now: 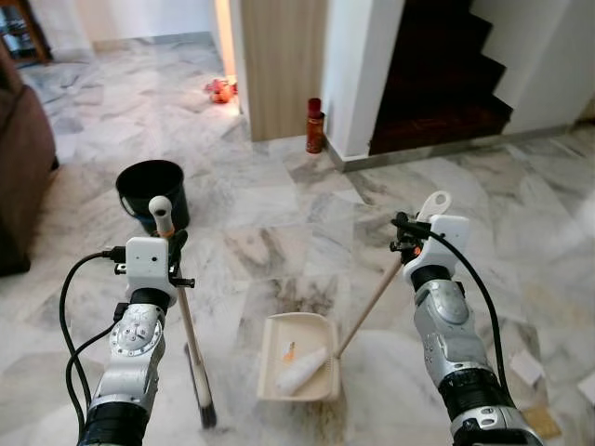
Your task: Sweep floor
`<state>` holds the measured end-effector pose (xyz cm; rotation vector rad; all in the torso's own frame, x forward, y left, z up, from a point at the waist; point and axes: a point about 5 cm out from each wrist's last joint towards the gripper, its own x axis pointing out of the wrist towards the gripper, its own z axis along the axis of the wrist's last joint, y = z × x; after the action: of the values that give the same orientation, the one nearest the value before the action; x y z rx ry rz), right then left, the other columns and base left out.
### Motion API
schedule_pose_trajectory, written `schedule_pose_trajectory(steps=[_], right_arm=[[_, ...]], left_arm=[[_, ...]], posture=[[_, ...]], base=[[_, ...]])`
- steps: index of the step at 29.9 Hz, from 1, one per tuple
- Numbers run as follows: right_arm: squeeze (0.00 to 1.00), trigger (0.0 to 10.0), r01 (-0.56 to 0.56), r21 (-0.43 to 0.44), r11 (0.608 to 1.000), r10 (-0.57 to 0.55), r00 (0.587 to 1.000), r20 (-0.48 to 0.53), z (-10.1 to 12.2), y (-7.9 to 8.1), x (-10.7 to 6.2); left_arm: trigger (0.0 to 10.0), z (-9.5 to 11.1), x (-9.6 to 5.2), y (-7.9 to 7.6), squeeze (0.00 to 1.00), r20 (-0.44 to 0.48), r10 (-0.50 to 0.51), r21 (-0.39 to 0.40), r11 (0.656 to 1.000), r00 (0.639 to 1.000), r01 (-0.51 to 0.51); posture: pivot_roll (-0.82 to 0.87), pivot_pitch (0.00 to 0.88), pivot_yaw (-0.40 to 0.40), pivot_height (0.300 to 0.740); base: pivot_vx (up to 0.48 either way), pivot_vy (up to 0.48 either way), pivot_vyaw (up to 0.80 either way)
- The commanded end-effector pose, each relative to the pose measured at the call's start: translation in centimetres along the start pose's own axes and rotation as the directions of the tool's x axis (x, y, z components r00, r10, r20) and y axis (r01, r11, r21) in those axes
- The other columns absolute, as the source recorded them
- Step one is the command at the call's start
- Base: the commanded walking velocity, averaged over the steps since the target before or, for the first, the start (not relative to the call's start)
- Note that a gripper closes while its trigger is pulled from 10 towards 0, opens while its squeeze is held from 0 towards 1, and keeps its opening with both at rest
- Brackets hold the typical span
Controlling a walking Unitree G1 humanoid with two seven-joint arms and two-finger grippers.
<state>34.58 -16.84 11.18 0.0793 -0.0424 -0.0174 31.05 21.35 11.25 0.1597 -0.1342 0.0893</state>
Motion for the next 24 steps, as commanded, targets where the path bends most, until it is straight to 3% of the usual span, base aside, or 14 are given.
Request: schedule_pose_trajectory(steps=[1, 14, 19, 24], right_arm=[[0.0, 10.0, -0.001, 0.004, 1.0, 0.001, 0.998, 0.067, 1.41, -0.05, 0.32], [0.0, 10.0, 0.003, 0.014, 1.0, -0.004, 0.998, 0.056, 1.28, -0.26, 0.32], [0.0, 10.0, -0.023, -0.015, 1.0, 0.023, 0.997, 0.067, 1.48, 0.01, 0.33], [0.0, 10.0, -0.013, 0.021, 1.0, 0.012, 0.998, 0.062, 1.43, 0.0, 0.34]], left_arm=[[10.0, 0.94, 0.41, -0.03, 0.0, 0.037, -0.003, 0.013, 1.0, 0.999, 0.003], [10.0, 0.93, 0.39, -0.12, 0.0, 0.034, -0.012, 0.03, 0.999, 0.999, 0.011], [10.0, 0.83, 0.39, -0.07, 0.0, 0.027, -0.011, 0.031, 0.999, 1.0, 0.01], [10.0, 0.83, 0.4, -0.1, 0.0, 0.025, -0.01, 0.031, 0.999, 1.0, 0.01]], posture=[[0.02, 0.0, -0.011, 0.74], [0.02, 0.0, -0.011, 0.74], [0.02, 0.0, -0.012, 0.74], [0.02, 0.0, -0.013, 0.74]], base=[[0.0, 0.0, 0.57], [0.0, 0.0, 0.04], [0.284, 0.0, 0.32], [0.305, 0.0, 0.48]])
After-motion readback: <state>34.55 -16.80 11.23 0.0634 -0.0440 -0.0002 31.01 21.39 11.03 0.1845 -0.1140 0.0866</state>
